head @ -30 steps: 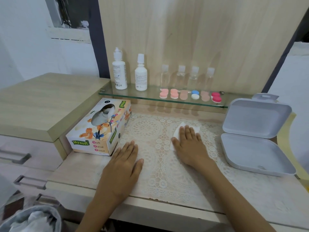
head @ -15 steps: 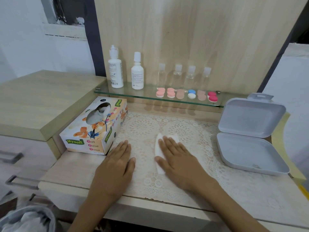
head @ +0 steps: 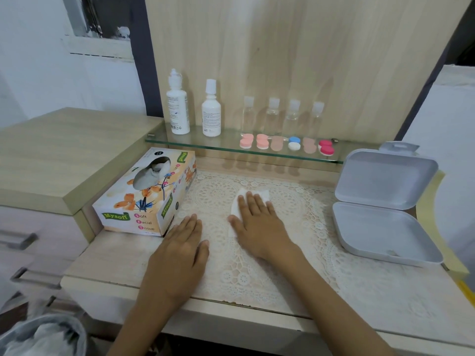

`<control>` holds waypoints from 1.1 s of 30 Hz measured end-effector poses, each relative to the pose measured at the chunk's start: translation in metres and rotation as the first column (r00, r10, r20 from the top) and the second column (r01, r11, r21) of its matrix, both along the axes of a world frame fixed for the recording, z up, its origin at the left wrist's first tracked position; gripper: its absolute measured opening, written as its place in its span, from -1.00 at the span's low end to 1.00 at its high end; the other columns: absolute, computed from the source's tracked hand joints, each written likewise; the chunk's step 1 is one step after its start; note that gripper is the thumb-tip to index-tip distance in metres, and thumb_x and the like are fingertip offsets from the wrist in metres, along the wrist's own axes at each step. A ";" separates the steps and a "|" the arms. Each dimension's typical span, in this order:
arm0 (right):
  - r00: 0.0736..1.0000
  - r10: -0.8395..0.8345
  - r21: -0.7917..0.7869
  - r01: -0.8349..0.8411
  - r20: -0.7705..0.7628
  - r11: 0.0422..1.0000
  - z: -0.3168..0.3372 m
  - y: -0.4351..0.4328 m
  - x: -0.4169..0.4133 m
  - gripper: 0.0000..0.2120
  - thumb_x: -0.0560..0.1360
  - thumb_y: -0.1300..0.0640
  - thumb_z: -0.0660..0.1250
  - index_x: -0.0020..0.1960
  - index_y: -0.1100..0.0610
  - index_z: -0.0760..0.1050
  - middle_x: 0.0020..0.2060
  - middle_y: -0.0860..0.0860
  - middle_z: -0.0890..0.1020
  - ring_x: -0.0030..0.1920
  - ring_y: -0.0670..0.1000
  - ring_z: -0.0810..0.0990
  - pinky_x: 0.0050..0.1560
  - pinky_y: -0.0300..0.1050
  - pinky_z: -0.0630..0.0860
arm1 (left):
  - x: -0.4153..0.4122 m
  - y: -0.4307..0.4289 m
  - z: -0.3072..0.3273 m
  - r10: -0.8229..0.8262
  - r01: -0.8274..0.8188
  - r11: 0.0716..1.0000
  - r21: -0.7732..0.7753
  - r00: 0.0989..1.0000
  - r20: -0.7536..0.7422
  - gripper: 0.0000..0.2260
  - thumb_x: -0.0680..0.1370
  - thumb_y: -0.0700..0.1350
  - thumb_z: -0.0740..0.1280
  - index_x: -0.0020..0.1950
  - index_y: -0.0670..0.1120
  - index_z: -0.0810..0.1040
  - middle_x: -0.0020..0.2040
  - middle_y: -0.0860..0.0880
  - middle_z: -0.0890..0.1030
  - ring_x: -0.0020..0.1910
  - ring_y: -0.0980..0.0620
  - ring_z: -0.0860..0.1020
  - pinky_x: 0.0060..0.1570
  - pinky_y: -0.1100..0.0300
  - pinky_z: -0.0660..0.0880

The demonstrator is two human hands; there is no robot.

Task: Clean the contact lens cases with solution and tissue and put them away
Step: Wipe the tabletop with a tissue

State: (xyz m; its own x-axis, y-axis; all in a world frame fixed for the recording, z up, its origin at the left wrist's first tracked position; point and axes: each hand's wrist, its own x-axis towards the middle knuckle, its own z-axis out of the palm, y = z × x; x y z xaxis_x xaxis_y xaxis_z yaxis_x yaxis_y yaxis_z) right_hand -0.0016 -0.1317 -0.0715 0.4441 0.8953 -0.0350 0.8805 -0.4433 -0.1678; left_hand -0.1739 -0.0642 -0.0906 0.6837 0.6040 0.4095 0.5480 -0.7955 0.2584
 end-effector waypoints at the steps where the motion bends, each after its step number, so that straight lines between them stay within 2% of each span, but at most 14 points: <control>1: 0.999 0.048 0.012 -0.048 -0.002 0.999 -0.001 -0.002 -0.008 -0.41 0.62 -0.18 -0.24 0.54 0.07 -0.27 0.53 0.04 -0.22 0.52 0.01 -0.29 0.50 -0.01 -0.29 | 0.000 0.000 0.000 0.000 0.000 1.000 0.001 1.000 -0.004 -0.49 0.53 0.05 0.03 0.30 -0.23 0.49 0.30 -0.14 0.50 0.30 -0.03 0.46 0.27 0.01 0.23; 5: 0.978 0.206 0.048 -0.205 -0.024 0.978 -0.001 -0.028 -0.039 -0.42 0.62 -0.18 -0.22 0.55 0.02 -0.26 0.53 -0.04 -0.24 0.50 -0.08 -0.34 0.50 -0.07 -0.32 | 0.000 0.002 -0.001 0.000 0.001 0.999 0.037 1.000 -0.024 -0.52 0.53 0.02 0.05 0.27 -0.24 0.51 0.27 -0.14 0.53 0.27 -0.04 0.49 0.25 0.00 0.28; 7: 0.968 0.248 0.043 -0.247 -0.021 0.968 0.000 -0.044 -0.050 -0.41 0.59 -0.20 -0.27 0.54 0.00 -0.26 0.52 -0.07 -0.26 0.49 -0.11 -0.36 0.49 -0.09 -0.33 | 0.000 0.004 -0.003 0.012 -0.008 0.997 0.074 0.998 -0.057 -0.53 0.54 0.01 0.05 0.26 -0.24 0.52 0.25 -0.15 0.54 0.25 -0.04 0.51 0.22 -0.03 0.32; 10: 0.967 0.255 0.028 -0.255 -0.017 0.967 0.003 -0.053 -0.056 -0.36 0.51 -0.22 -0.35 0.54 -0.02 -0.27 0.52 -0.09 -0.26 0.48 -0.13 -0.37 0.49 -0.10 -0.33 | 0.000 0.006 -0.004 0.006 0.008 0.996 0.089 0.987 -0.162 -0.48 0.62 0.01 -0.09 0.26 -0.27 0.51 0.25 -0.20 0.54 0.24 -0.07 0.52 0.20 -0.09 0.37; 12: 0.969 0.246 0.018 -0.246 -0.019 0.969 0.004 -0.046 -0.054 -0.39 0.55 -0.21 -0.32 0.54 -0.02 -0.27 0.52 -0.08 -0.26 0.49 -0.12 -0.36 0.50 -0.09 -0.32 | -0.001 0.009 -0.005 -0.005 0.026 0.996 0.085 0.971 -0.237 -0.41 0.64 0.01 -0.21 0.27 -0.28 0.49 0.26 -0.22 0.52 0.24 -0.09 0.51 0.16 -0.12 0.41; 16: 0.977 0.214 0.033 -0.214 -0.014 0.976 0.001 -0.019 -0.042 -0.48 0.64 -0.11 -0.21 0.55 0.00 -0.23 0.54 -0.05 -0.21 0.51 -0.09 -0.29 0.51 -0.06 -0.28 | -0.004 0.013 -0.008 -0.035 0.058 0.996 0.061 0.944 -0.329 -0.41 0.64 0.04 -0.21 0.30 -0.26 0.47 0.30 -0.18 0.50 0.28 -0.03 0.48 0.19 -0.09 0.37; 18: 0.980 0.200 0.031 -0.199 -0.015 0.979 0.001 -0.003 -0.034 -0.48 0.65 -0.10 -0.20 0.55 0.01 -0.22 0.54 -0.04 -0.19 0.52 -0.08 -0.26 0.51 -0.06 -0.27 | -0.004 0.012 -0.004 -0.029 0.061 0.994 0.085 0.941 -0.338 -0.34 0.62 0.10 -0.30 0.38 -0.25 0.37 0.39 -0.16 0.38 0.37 -0.01 0.38 0.30 -0.05 0.24; 20: 0.984 0.179 0.029 -0.178 -0.017 0.984 0.002 0.012 -0.026 -0.48 0.65 -0.09 -0.20 0.56 0.02 -0.21 0.54 -0.03 -0.18 0.52 -0.07 -0.24 0.51 -0.05 -0.27 | -0.004 0.013 -0.004 -0.087 0.122 0.987 0.105 0.953 -0.289 -0.17 0.43 0.25 -0.56 0.50 -0.18 -0.02 0.51 -0.07 -0.04 0.51 0.07 0.00 0.43 0.11 -0.13; 21: 0.986 0.166 0.030 -0.166 -0.020 0.986 0.003 0.017 -0.023 -0.48 0.65 -0.09 -0.20 0.56 0.02 -0.21 0.55 -0.03 -0.18 0.53 -0.07 -0.24 0.50 -0.05 -0.27 | -0.007 0.013 -0.003 -0.122 0.136 0.990 0.034 0.953 -0.279 -0.12 0.31 0.29 -0.65 0.49 -0.13 -0.18 0.49 0.00 -0.21 0.50 0.13 -0.18 0.41 0.23 -0.30; 22: 0.988 0.155 0.031 -0.155 -0.022 0.988 0.002 0.021 -0.021 -0.48 0.65 -0.09 -0.20 0.56 0.02 -0.21 0.55 -0.02 -0.17 0.53 -0.06 -0.23 0.50 -0.05 -0.28 | -0.009 0.013 -0.002 -0.148 0.152 0.988 -0.009 0.952 -0.266 -0.10 0.25 0.31 -0.68 0.48 -0.09 -0.25 0.47 0.04 -0.27 0.47 0.17 -0.26 0.38 0.28 -0.37; 24: 0.989 0.143 0.035 -0.143 -0.024 0.989 0.000 0.026 -0.020 -0.48 0.65 -0.09 -0.21 0.56 0.03 -0.21 0.55 -0.02 -0.17 0.53 -0.06 -0.23 0.50 -0.04 -0.28 | -0.016 0.009 0.001 -0.168 0.162 0.986 -0.047 0.961 -0.220 -0.12 0.32 0.34 -0.60 0.50 -0.08 -0.17 0.49 0.05 -0.19 0.47 0.19 -0.23 0.38 0.32 -0.34; 28: 0.991 0.136 0.058 -0.135 -0.011 0.989 -0.003 0.027 -0.019 -0.48 0.65 -0.10 -0.21 0.55 0.02 -0.20 0.55 -0.02 -0.16 0.53 -0.06 -0.23 0.50 -0.04 -0.28 | -0.038 0.001 -0.001 -0.114 0.120 0.993 0.017 0.970 -0.213 -0.43 0.62 0.17 -0.17 0.47 -0.14 0.25 0.47 -0.04 0.26 0.46 0.11 0.18 0.39 0.29 -0.06; 30: 0.991 0.135 0.064 -0.135 -0.009 0.989 -0.004 0.027 -0.019 -0.48 0.65 -0.10 -0.21 0.56 0.02 -0.19 0.55 -0.02 -0.15 0.53 -0.06 -0.22 0.50 -0.05 -0.28 | -0.045 -0.002 -0.002 -0.107 0.114 0.993 0.019 0.972 -0.211 -0.50 0.64 0.10 -0.07 0.44 -0.15 0.31 0.44 -0.05 0.33 0.43 0.10 0.25 0.38 0.25 0.01; 33: 0.992 0.128 0.063 -0.128 -0.009 0.990 -0.004 0.027 -0.020 -0.48 0.65 -0.09 -0.20 0.56 0.02 -0.19 0.55 -0.02 -0.15 0.53 -0.05 -0.22 0.49 -0.04 -0.29 | -0.045 -0.005 -0.004 -0.102 0.116 0.991 0.065 0.976 -0.191 -0.51 0.64 0.07 -0.07 0.44 -0.16 0.32 0.44 -0.05 0.33 0.43 0.09 0.26 0.38 0.21 0.06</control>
